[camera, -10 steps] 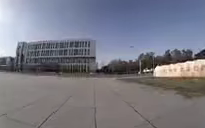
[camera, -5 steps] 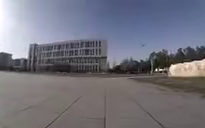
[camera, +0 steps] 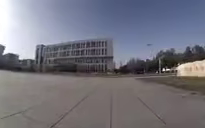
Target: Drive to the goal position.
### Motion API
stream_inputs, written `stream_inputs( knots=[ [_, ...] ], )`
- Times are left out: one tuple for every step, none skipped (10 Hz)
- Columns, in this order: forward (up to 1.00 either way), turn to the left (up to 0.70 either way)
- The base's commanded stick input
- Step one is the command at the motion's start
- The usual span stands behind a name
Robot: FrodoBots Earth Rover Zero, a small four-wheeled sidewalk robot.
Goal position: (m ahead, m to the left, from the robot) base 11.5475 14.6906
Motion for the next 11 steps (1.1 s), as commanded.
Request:
stream_inputs(
  knots=[
    [1.00,0.03],
    [1.00,0.03],
    [1.00,0.03],
    [1.00,0.03],
    [1.00,0.03],
    [1.00,0.03],
    [1.00,0.19],
    [1.00,0.41],
    [1.00,0.43],
    [1.00,0.43],
    [1.00,0.43]
  ],
)
